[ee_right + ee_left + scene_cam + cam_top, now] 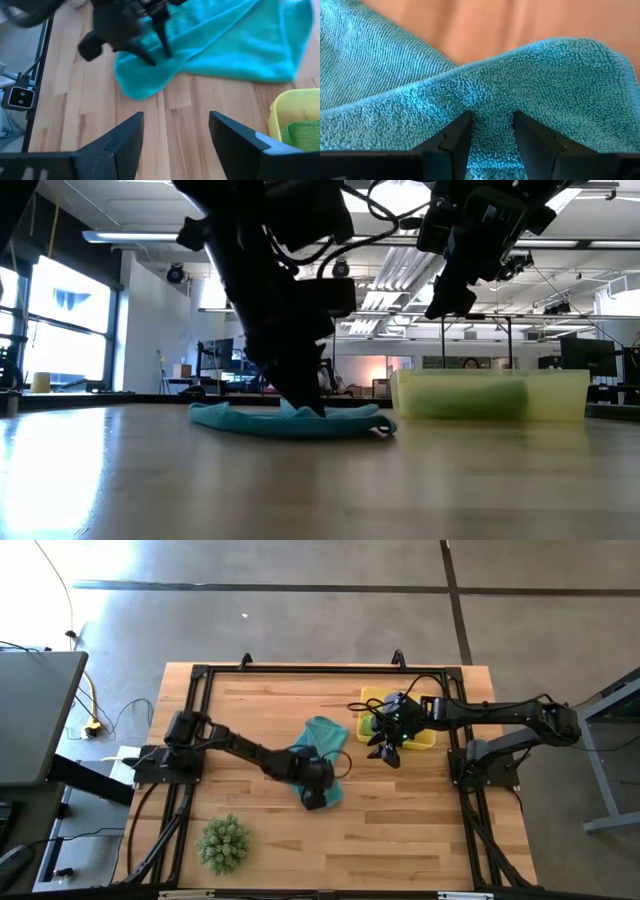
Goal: Roll microfiber towels into tight, uniform cylinder then place into a basket
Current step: Roll the blue towel
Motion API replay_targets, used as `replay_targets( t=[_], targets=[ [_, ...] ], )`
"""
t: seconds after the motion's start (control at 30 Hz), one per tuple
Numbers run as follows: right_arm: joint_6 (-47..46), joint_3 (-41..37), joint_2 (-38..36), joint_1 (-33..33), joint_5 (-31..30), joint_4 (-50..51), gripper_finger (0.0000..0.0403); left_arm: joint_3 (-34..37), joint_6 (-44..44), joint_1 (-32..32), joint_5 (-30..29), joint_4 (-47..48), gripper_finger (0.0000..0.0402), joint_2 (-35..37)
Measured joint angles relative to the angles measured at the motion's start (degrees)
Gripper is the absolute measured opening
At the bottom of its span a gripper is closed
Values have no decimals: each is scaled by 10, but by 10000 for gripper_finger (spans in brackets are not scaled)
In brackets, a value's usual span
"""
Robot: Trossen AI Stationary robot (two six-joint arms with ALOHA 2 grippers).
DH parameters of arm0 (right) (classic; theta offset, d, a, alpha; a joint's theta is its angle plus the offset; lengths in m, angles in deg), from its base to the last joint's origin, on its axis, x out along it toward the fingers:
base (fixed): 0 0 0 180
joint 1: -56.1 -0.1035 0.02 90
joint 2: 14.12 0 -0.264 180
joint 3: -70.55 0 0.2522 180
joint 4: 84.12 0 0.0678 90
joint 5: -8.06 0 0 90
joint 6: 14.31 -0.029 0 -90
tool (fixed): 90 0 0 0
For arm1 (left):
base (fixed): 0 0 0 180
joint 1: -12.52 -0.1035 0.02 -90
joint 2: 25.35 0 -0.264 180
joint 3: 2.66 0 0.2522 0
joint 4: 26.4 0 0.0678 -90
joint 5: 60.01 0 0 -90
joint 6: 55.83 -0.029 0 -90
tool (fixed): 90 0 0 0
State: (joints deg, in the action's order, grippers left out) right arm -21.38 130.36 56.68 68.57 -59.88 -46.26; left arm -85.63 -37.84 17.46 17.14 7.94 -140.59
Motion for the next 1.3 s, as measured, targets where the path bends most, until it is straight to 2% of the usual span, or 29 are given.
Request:
replay_targets(
  t=[0.1, 0.4, 0.8, 1.0, 1.3],
  targets=[
    [0, 0, 0, 0, 0, 0, 215, 0, -1, 25, 8, -6, 140, 0],
    [0, 0, 0, 0, 0, 0, 215, 0, -5, 67, 96, -14, 140, 1],
    [0, 0, 0, 0, 0, 0, 215, -37, -32, 94, 80, -5, 140, 40],
    [0, 0, 0, 0, -1, -4, 215, -40, -8, 103, 79, 0, 140, 40],
    [-45, 0, 0, 0, -1, -112, 215, -40, -3, 105, 89, 78, 140, 40]
  ],
)
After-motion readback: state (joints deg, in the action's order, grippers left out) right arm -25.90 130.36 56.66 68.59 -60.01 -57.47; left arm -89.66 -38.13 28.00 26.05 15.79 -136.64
